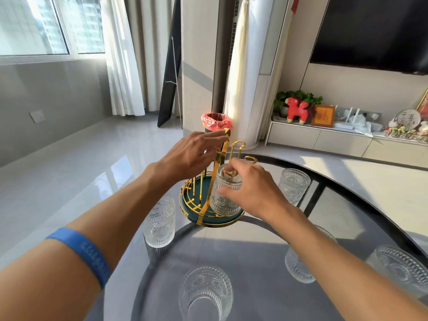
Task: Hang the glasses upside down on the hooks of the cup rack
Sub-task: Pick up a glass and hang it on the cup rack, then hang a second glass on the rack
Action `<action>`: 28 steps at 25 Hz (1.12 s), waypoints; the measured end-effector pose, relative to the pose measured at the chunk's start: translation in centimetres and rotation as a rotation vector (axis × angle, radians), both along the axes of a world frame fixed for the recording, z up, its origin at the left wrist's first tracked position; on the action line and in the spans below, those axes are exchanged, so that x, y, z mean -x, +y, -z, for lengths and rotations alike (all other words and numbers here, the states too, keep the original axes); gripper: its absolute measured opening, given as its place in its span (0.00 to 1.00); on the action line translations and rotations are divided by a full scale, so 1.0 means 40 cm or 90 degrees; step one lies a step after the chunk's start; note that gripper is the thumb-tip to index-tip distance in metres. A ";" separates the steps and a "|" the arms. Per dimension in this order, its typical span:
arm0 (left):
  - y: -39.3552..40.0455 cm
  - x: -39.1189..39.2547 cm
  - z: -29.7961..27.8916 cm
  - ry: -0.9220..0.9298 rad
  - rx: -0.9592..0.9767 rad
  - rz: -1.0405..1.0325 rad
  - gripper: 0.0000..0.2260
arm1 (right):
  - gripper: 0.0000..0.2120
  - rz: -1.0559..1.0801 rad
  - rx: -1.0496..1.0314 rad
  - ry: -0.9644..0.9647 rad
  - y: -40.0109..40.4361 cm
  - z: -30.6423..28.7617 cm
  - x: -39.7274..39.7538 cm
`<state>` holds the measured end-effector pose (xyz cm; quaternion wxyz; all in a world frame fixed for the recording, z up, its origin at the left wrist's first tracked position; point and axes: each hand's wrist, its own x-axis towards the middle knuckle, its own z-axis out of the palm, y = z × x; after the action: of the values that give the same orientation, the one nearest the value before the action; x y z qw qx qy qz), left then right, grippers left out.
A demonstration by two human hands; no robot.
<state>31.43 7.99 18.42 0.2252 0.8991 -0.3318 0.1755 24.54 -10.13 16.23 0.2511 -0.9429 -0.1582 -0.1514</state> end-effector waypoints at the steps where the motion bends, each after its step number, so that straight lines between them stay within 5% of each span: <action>1: -0.006 0.007 -0.004 0.021 0.009 0.002 0.21 | 0.17 -0.002 0.003 0.011 0.000 -0.001 0.001; 5: -0.019 0.102 -0.029 0.063 0.047 -0.077 0.24 | 0.23 0.004 0.031 0.051 -0.005 -0.003 0.029; 8: 0.026 0.265 0.008 0.083 0.179 -0.066 0.20 | 0.20 0.013 -0.082 -0.057 -0.029 0.043 0.124; 10: 0.054 0.385 0.055 0.263 0.065 0.046 0.29 | 0.13 0.055 -0.215 -0.070 -0.043 0.106 0.204; 12: 0.058 0.461 0.100 0.405 -0.170 0.128 0.43 | 0.05 0.101 -0.334 0.055 -0.048 0.161 0.271; 15: 0.034 0.487 0.128 0.316 -0.293 0.115 0.40 | 0.02 0.136 -0.413 0.314 -0.052 0.200 0.350; 19: 0.006 0.495 0.117 0.119 -0.222 0.042 0.33 | 0.21 0.073 -0.551 0.705 -0.057 0.170 0.419; 23: -0.031 0.512 0.101 -0.075 -0.106 0.078 0.28 | 0.27 0.046 -0.772 0.705 -0.066 0.091 0.407; 28: -0.067 0.506 0.068 -0.195 -0.067 0.107 0.31 | 0.24 -0.002 -0.827 0.648 -0.064 0.018 0.361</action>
<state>11.21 5.31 15.70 0.1387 0.8413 -0.4452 0.2734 10.09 -12.67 15.51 0.7876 -0.5627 0.0928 0.2331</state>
